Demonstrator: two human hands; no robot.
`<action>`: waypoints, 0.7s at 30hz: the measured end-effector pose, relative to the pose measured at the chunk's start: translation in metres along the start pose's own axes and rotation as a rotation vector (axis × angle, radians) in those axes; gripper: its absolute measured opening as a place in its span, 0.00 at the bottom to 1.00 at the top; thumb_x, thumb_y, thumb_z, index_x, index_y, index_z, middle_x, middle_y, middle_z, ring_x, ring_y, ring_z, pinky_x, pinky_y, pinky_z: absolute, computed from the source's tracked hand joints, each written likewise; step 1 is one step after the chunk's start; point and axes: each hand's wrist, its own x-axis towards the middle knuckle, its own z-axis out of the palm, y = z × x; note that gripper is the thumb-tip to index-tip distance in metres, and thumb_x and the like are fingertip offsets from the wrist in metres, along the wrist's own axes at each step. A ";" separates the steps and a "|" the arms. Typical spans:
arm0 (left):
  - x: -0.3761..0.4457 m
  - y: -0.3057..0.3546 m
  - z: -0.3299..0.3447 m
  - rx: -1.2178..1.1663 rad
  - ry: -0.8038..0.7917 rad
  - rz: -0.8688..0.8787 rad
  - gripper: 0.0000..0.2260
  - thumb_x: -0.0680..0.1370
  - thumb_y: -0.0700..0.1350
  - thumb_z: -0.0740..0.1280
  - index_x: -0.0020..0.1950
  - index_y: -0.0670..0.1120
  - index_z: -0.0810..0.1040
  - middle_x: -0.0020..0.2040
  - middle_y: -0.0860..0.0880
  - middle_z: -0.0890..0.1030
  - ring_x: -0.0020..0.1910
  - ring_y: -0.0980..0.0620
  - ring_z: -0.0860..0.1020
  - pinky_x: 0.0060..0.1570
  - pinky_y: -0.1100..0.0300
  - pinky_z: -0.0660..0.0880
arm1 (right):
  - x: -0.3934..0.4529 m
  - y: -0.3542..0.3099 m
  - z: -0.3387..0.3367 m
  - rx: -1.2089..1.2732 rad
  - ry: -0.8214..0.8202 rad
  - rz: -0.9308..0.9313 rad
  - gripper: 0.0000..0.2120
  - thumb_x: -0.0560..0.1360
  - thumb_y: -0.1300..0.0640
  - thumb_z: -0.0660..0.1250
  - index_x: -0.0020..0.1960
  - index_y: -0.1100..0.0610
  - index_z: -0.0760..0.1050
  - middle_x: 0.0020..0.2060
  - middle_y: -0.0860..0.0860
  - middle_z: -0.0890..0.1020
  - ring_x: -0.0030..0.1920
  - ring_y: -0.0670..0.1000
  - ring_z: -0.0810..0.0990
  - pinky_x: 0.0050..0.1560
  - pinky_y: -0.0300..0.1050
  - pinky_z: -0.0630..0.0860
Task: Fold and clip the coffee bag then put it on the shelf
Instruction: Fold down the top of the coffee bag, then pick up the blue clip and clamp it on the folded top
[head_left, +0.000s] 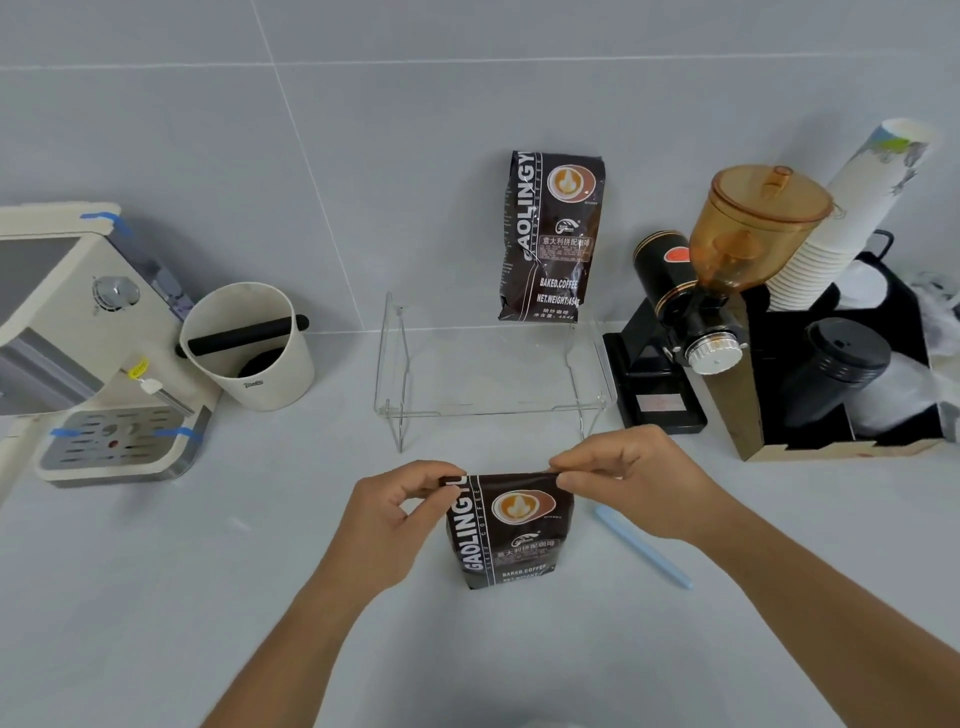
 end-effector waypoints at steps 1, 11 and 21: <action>0.000 -0.001 0.001 -0.002 0.017 0.001 0.12 0.75 0.38 0.70 0.45 0.57 0.82 0.44 0.61 0.85 0.45 0.59 0.83 0.46 0.70 0.76 | -0.001 0.002 -0.003 0.021 0.032 0.016 0.10 0.71 0.62 0.73 0.46 0.48 0.84 0.43 0.43 0.87 0.46 0.43 0.85 0.51 0.33 0.79; -0.005 -0.009 0.007 -0.084 0.103 -0.038 0.19 0.74 0.37 0.71 0.42 0.64 0.82 0.42 0.64 0.85 0.44 0.59 0.83 0.46 0.71 0.77 | -0.023 0.115 -0.038 -0.498 0.139 0.446 0.11 0.75 0.54 0.69 0.57 0.50 0.79 0.56 0.50 0.82 0.52 0.50 0.81 0.55 0.42 0.76; -0.007 -0.011 0.016 -0.117 0.118 -0.063 0.16 0.73 0.40 0.71 0.42 0.65 0.82 0.43 0.62 0.85 0.44 0.58 0.83 0.45 0.66 0.78 | -0.033 0.165 -0.038 -0.780 0.045 0.511 0.07 0.77 0.59 0.62 0.45 0.49 0.77 0.45 0.52 0.81 0.46 0.55 0.78 0.44 0.48 0.77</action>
